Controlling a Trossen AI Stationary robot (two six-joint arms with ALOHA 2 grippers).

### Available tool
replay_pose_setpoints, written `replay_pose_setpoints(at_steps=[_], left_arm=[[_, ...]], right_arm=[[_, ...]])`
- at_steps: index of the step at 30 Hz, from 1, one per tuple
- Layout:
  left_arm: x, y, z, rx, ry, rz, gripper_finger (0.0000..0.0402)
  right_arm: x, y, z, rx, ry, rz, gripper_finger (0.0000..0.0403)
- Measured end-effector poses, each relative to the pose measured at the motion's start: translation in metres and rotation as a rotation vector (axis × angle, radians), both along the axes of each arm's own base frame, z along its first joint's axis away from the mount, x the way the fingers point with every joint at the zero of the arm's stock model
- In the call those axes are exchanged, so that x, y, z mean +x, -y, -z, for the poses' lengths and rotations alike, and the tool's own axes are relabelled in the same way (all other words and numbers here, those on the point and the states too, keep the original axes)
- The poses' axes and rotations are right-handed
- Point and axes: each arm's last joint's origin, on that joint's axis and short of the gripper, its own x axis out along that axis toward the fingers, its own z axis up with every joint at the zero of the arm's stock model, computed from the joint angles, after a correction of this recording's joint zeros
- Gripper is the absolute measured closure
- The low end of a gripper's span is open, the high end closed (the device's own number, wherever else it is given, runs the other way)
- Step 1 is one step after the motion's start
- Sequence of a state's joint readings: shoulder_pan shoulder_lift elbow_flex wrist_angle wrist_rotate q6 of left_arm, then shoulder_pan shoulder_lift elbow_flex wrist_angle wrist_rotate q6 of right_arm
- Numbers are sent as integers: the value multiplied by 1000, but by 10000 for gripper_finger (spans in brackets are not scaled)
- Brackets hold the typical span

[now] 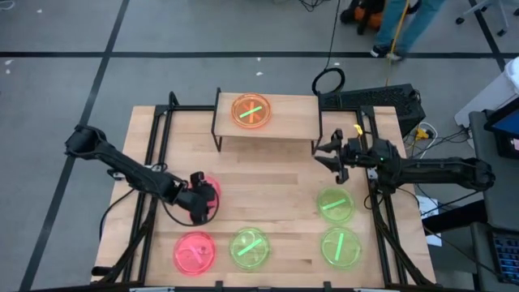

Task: Place and stack plates onto a shelf
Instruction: Stack the top red plate on top of the green plate

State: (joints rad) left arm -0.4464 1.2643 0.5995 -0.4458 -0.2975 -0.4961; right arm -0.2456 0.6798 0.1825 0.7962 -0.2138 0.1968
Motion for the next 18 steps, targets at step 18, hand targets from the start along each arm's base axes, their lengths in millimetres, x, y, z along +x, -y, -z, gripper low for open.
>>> replay_pose_setpoints(at_steps=[18], left_arm=[[9,37,27,94,-354,-63,142]], right_arm=[[-5,-7,9,-24,-4,-34,243]])
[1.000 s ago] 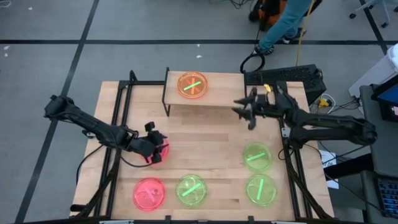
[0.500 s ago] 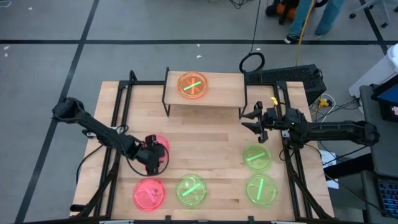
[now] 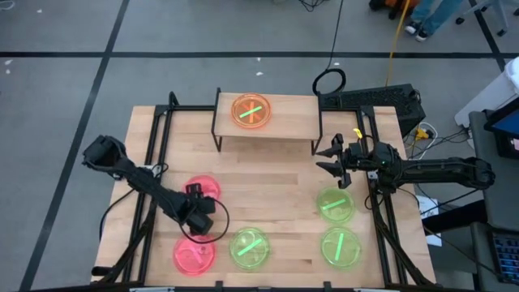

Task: Place and stack plates onto a shelf
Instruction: Stack the top red plate on top of the green plate

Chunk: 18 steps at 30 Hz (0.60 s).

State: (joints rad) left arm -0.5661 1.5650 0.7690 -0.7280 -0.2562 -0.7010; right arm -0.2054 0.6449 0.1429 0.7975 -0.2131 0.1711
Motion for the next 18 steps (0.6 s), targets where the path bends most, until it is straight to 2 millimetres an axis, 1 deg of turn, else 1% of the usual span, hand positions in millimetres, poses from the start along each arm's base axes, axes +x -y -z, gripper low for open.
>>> replay_pose_setpoints(at_steps=[4,7,9,15,18], left_arm=[[0,1,6,4,-47,-33,146],[0,1,7,0,-50,-36,170],[0,2,6,-8,-51,-35,198],[1,3,7,-38,-50,-35,306],[1,4,7,-40,-47,-34,347]], right_arm=[[0,0,0,18,-4,-4,243],[0,0,0,26,-4,-6,243],[0,0,0,26,-4,-9,243],[0,-2,0,26,-3,-17,243],[0,-2,0,26,-3,-17,243]])
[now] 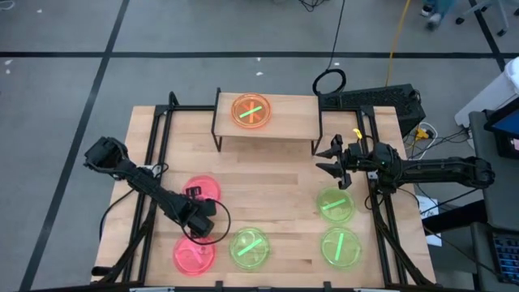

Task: Place and stack plates onto a shelf
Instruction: Stack the top red plate on top of the green plate

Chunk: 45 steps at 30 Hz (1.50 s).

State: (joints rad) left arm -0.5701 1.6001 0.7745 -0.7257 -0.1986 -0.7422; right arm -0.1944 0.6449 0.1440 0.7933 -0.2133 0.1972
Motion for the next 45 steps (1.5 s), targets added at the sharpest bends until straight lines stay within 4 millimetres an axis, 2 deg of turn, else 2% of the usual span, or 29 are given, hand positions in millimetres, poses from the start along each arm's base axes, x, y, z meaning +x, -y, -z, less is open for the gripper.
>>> replay_pose_setpoints(at_steps=[4,13,22,29,32,36,41,45], left_arm=[[3,1,-4,19,3,20,391],[17,4,-35,81,-25,68,398],[41,3,-98,260,48,161,399],[61,-10,-148,445,134,284,400],[71,-24,-162,562,129,351,400],[85,-54,-174,669,78,399,400],[102,-100,-177,688,26,418,400],[112,-137,-180,657,49,410,400]], right_arm=[[0,0,0,17,0,-3,243],[0,0,0,26,2,-5,243],[0,0,-1,30,3,-5,243],[0,0,-1,30,3,-4,243],[0,0,-1,30,4,-4,243],[0,0,-1,30,4,-4,243],[0,0,-1,30,4,-4,243],[0,0,-1,30,4,-4,243]])
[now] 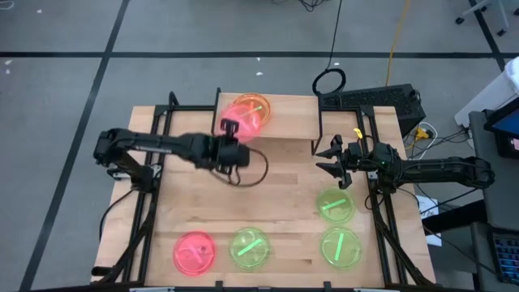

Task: Place and stack plates onto a shelf
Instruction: Stack the top red plate on top of the green plate

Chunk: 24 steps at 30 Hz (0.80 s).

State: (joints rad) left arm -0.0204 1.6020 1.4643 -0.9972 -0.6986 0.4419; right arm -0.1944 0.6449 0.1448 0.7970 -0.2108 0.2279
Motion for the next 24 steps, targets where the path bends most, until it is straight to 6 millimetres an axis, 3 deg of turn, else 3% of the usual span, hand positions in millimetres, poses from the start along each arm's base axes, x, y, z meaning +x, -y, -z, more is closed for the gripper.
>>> replay_pose_setpoints(at_steps=[13,24], left_arm=[[14,-80,-12,-131,209,74,401],[1,-120,-11,-238,259,32,400]], right_arm=[[0,0,0,21,-1,-5,243],[0,0,0,22,-1,0,243]])
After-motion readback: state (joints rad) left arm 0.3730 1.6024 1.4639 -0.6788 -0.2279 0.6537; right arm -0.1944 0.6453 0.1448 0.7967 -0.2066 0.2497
